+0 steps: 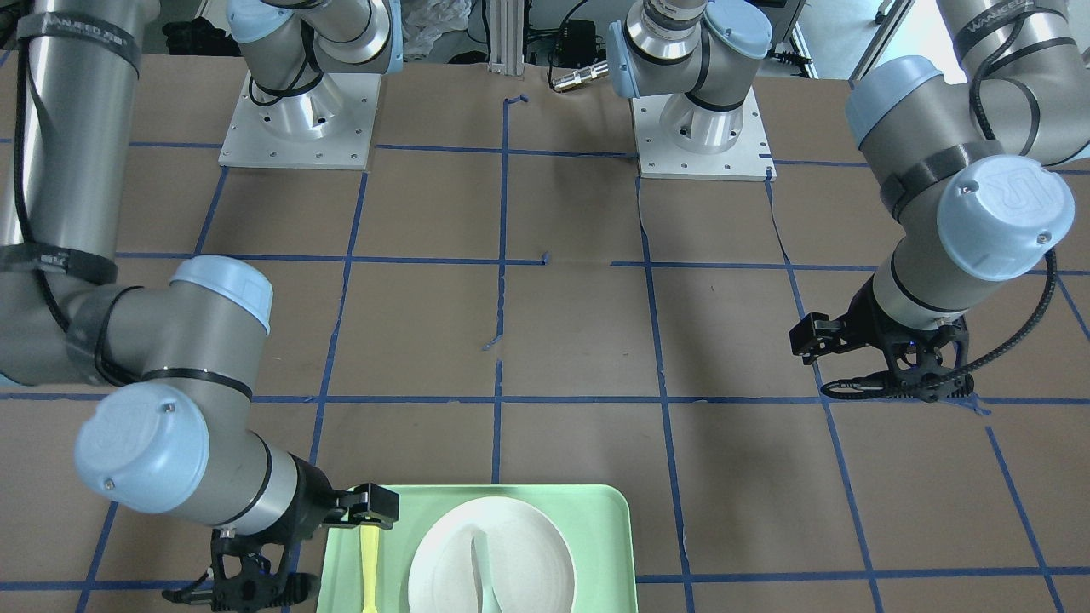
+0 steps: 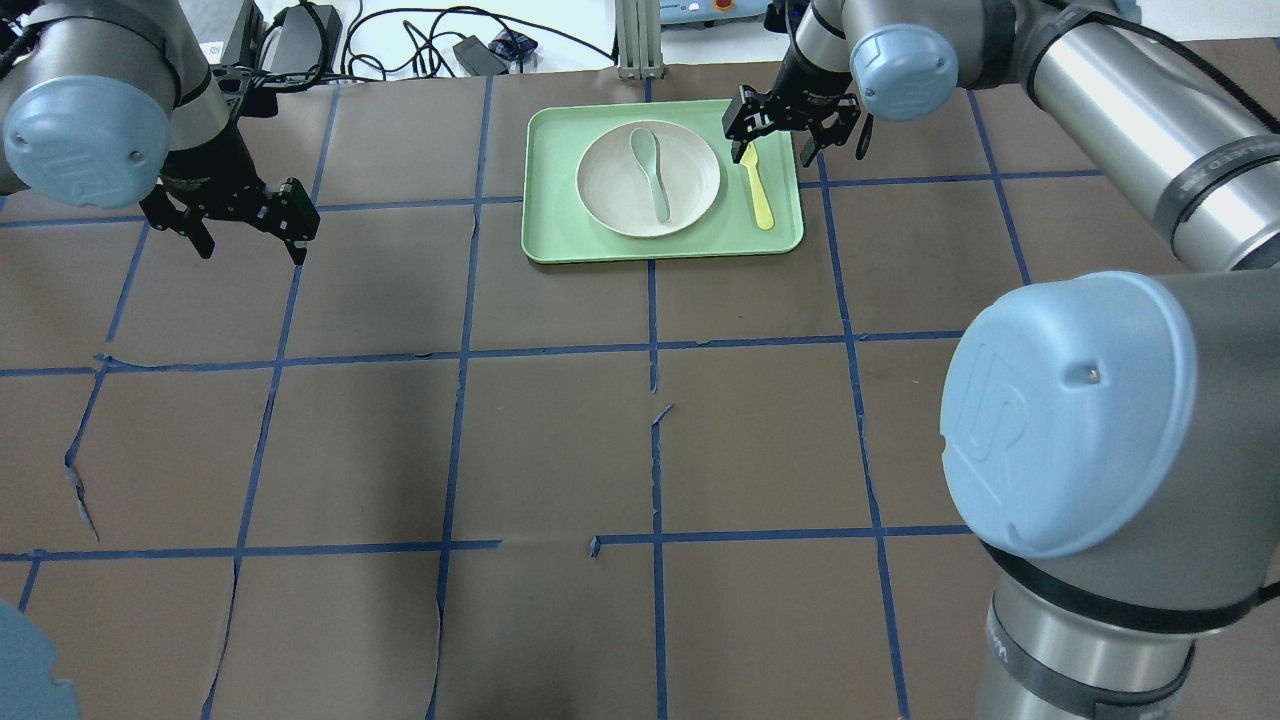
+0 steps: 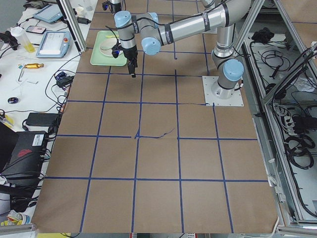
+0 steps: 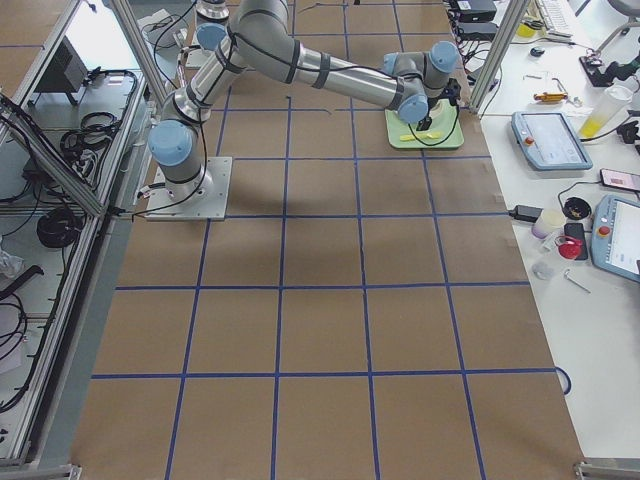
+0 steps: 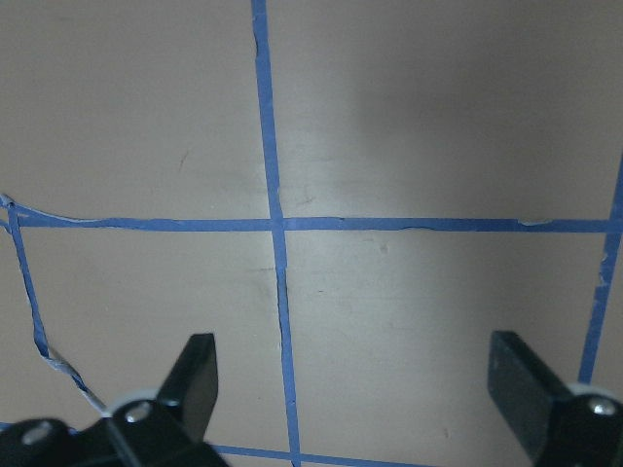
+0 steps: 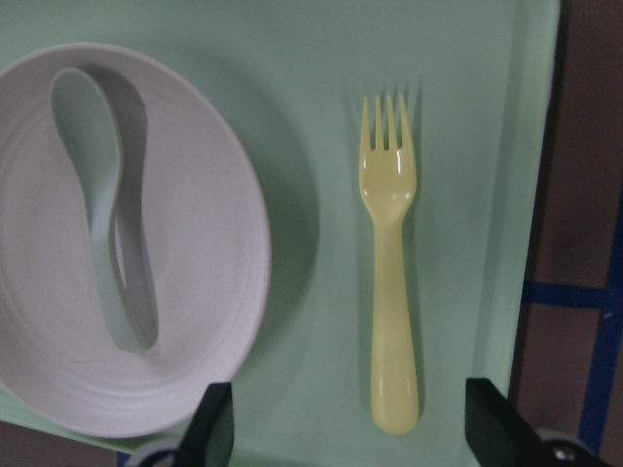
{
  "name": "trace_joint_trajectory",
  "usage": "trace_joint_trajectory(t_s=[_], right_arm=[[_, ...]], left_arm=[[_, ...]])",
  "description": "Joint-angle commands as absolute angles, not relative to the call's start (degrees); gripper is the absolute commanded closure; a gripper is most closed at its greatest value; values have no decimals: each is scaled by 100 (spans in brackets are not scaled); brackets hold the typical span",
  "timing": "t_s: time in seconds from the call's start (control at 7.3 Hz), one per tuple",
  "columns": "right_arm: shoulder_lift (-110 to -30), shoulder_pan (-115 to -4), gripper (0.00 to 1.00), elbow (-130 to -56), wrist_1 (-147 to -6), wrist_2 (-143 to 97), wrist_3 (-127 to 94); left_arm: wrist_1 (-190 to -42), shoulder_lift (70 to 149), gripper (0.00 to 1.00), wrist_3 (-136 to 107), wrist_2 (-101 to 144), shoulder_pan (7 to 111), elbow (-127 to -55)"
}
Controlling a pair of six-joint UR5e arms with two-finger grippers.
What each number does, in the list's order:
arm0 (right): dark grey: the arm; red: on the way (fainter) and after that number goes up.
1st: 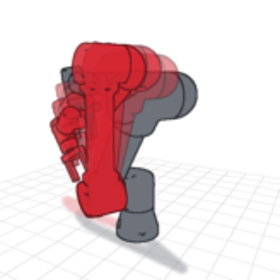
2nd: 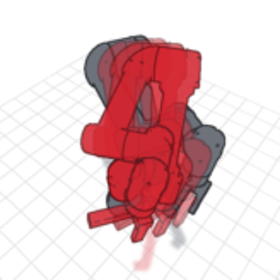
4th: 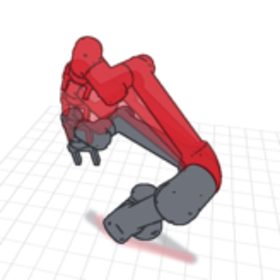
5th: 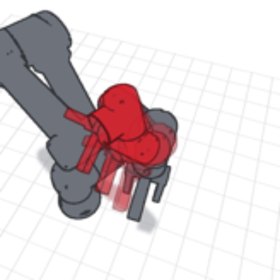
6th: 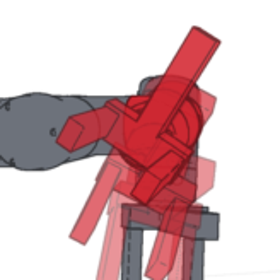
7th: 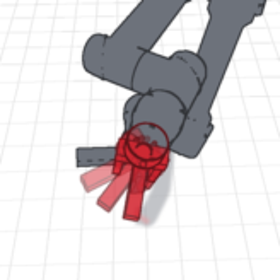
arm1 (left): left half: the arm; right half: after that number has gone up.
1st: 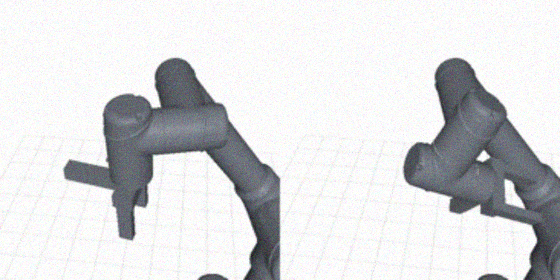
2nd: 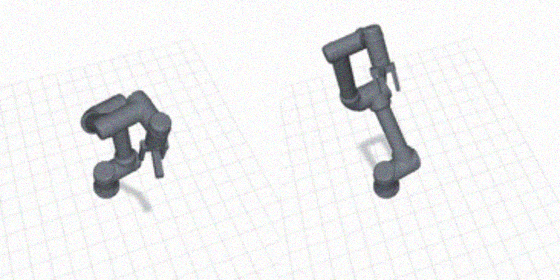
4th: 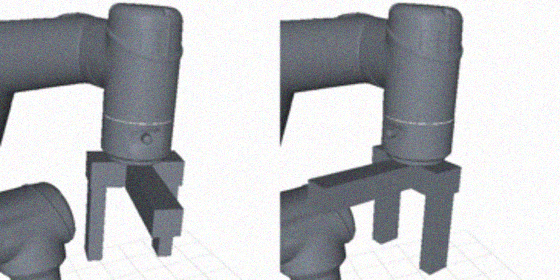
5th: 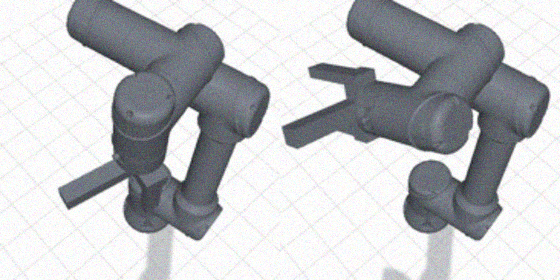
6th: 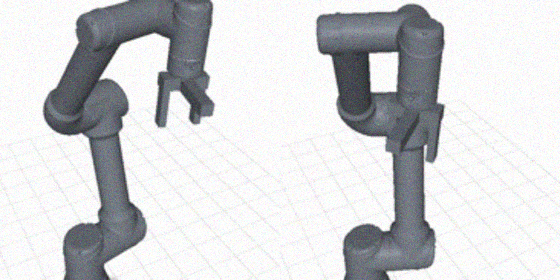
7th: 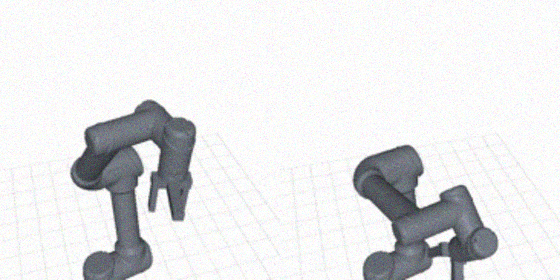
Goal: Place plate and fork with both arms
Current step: 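Open the right gripper and raise it away from the fork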
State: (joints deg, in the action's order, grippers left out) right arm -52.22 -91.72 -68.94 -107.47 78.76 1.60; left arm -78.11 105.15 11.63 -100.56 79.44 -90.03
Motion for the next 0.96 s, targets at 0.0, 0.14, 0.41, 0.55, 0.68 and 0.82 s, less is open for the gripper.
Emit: trace_joint_trajectory(t_s=[0.0,0.14,0.41,0.55,0.68,0.82], right_arm=[[-6157,-9176,0,-7590,-10189,8925,201],[-6692,-9184,0,-7863,-9821,9138,211],[-7354,-9211,0,-7998,-9337,9158,194],[-7504,-9263,0,-7972,-8873,9193,124],[-7654,-9298,0,-7989,-8825,9124,132],[-7742,-9325,0,-7989,-8615,9106,132]], left_arm=[[-7813,10241,0,1108,-10072,8085,-8965],[-8005,10100,0,1055,-10072,8129,-9008],[-8191,9915,0,355,-10020,8331,-9000],[-8870,9818,0,273,-9985,8402,-8904],[-9147,9748,0,246,-9636,8411,-8738],[-9184,9756,0,46,-9424,8394,-8623]])
